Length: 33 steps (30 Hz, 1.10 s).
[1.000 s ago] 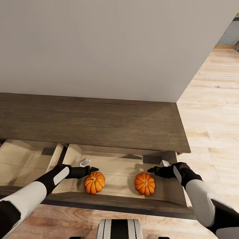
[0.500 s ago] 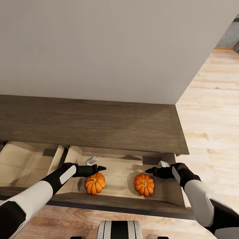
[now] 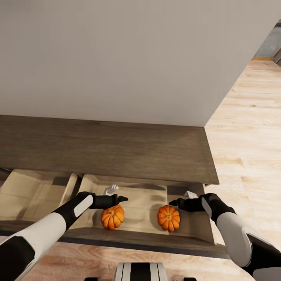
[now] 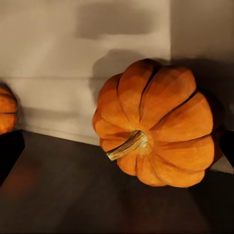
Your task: Place each of the two pumpkins and all three candles from the living room inside a cabinet in the living room (use any cabinet), then make sure every cabinet is closed, and position the cauldron so it is next to a table in the living room.
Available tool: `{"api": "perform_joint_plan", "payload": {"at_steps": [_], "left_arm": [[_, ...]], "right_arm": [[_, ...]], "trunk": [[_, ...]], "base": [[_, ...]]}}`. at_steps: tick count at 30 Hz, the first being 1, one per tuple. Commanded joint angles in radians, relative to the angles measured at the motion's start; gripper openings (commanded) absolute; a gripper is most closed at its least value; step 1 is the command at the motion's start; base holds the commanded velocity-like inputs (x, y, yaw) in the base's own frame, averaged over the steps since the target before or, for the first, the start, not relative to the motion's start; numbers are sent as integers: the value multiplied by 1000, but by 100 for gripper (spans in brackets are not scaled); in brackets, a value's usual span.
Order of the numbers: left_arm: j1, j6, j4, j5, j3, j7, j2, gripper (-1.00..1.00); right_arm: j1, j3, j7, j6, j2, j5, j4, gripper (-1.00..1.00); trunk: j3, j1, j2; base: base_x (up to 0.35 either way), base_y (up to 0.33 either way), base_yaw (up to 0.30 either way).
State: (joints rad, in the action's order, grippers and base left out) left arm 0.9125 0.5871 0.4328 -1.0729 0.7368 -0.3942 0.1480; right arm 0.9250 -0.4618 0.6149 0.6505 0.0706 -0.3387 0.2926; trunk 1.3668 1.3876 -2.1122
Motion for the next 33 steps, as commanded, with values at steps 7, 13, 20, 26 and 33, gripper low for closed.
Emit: {"api": "perform_joint_plan", "payload": {"at_steps": [7,13,20,26,33], "left_arm": [[0,0,-1,-1,1,0,-1,100],[-1,0,-2,-1,1,0,-2,100],[-1,-1,0,0,1,-2,-2,100],[-1,-7,7,-3,1,-9,0,100],[-1,-5,15,-3,1,-80,10,100]], "right_arm": [[0,0,33,0,2,0,-3,100],[0,0,34,1,5,0,-3,100],[0,0,47,-1,6,0,0,100],[0,0,212,-3,14,-6,9,100],[0,0,279,-2,55,-2,8,100]], "trunk": [[-22,-27,49],[-41,-50,91],[-66,-77,140],[-91,-100,182],[-122,-127,231]], "base": [[-204,108,0],[-168,96,0],[-9,5,-68],[0,0,-197],[0,0,-204]]}}
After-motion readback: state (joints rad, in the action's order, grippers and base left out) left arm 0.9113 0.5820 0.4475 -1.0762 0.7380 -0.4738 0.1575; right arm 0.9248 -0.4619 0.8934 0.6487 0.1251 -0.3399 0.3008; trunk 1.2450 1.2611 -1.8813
